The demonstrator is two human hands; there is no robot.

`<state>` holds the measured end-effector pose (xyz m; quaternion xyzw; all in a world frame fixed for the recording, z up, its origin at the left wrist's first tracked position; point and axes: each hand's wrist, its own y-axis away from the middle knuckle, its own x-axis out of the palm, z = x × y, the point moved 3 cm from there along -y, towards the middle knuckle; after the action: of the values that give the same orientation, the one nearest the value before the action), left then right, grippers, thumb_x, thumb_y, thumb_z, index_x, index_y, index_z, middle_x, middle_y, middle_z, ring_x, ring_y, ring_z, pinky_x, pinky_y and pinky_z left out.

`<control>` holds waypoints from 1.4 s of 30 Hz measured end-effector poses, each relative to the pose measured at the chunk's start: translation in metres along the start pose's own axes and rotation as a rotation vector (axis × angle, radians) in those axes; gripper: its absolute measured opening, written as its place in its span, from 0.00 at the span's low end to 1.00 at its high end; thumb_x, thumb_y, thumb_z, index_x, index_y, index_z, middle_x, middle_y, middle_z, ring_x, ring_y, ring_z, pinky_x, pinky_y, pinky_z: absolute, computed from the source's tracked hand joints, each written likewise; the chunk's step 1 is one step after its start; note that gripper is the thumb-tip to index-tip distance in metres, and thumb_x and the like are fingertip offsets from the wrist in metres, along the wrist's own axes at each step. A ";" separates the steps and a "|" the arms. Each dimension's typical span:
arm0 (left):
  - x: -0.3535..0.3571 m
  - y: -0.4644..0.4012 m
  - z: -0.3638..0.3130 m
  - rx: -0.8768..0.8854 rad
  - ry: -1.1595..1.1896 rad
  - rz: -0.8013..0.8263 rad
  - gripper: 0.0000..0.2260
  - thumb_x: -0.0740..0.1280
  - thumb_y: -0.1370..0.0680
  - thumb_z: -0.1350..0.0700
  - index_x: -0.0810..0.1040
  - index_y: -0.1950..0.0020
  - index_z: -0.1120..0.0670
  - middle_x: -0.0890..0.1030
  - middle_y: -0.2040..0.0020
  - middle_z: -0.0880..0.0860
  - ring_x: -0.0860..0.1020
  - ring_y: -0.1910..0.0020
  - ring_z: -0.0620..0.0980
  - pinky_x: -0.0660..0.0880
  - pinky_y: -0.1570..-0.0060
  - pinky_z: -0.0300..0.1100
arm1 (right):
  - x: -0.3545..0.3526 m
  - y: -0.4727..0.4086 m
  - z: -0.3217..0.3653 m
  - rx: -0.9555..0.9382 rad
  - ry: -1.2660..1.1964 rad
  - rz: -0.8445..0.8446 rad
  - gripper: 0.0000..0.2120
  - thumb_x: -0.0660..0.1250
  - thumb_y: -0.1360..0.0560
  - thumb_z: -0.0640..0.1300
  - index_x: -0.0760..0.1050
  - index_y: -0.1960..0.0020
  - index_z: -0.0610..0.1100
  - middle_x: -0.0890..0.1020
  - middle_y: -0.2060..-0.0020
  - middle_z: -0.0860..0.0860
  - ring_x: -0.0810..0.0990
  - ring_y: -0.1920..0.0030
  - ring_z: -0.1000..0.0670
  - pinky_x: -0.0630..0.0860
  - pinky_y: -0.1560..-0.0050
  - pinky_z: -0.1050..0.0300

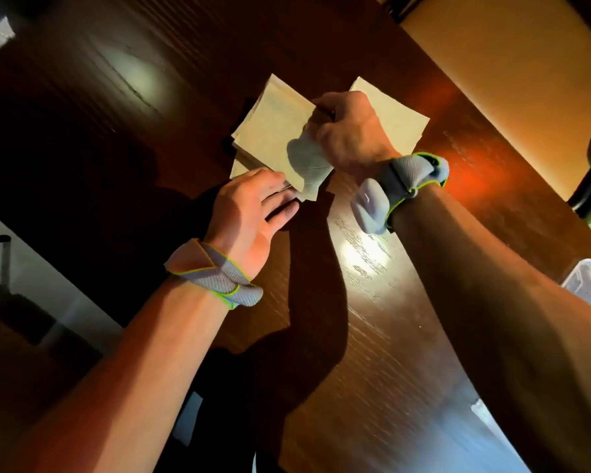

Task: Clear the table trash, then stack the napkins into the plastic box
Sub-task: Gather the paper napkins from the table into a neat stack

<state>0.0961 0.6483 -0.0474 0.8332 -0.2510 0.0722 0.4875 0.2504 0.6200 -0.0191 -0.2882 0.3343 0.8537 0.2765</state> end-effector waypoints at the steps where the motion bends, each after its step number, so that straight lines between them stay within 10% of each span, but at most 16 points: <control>1: 0.001 -0.002 -0.002 0.000 -0.016 -0.009 0.09 0.61 0.19 0.62 0.74 0.58 0.55 0.77 0.51 0.57 0.79 0.49 0.53 0.78 0.42 0.46 | 0.002 -0.004 0.001 0.008 0.034 0.001 0.15 0.62 0.22 0.38 0.79 0.38 0.41 0.83 0.43 0.43 0.80 0.43 0.46 0.76 0.41 0.53; 21: -0.014 0.003 -0.001 -0.082 0.095 -0.338 0.05 0.67 0.21 0.63 0.79 0.56 0.60 0.80 0.50 0.58 0.80 0.40 0.54 0.82 0.47 0.45 | 0.028 -0.037 0.013 -0.018 0.399 0.081 0.30 0.74 0.33 0.64 0.75 0.39 0.48 0.79 0.40 0.47 0.75 0.38 0.42 0.66 0.38 0.42; 34: -0.016 -0.007 -0.009 -0.145 0.018 -0.377 0.09 0.65 0.22 0.59 0.78 0.42 0.56 0.78 0.42 0.57 0.81 0.44 0.52 0.82 0.60 0.48 | 0.034 -0.027 0.023 -0.126 0.335 0.283 0.29 0.78 0.34 0.52 0.73 0.35 0.56 0.80 0.42 0.54 0.77 0.40 0.45 0.64 0.39 0.42; 42: -0.027 -0.012 0.000 -0.066 -0.164 -0.445 0.04 0.68 0.26 0.60 0.80 0.60 0.55 0.82 0.56 0.53 0.81 0.51 0.51 0.80 0.62 0.45 | 0.035 -0.015 0.009 -0.042 0.265 0.313 0.30 0.79 0.34 0.52 0.72 0.36 0.50 0.76 0.51 0.54 0.74 0.50 0.48 0.68 0.33 0.33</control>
<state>0.0783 0.6625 -0.0668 0.8547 -0.1020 -0.1130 0.4963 0.2339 0.6461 -0.0436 -0.3482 0.3904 0.8477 0.0882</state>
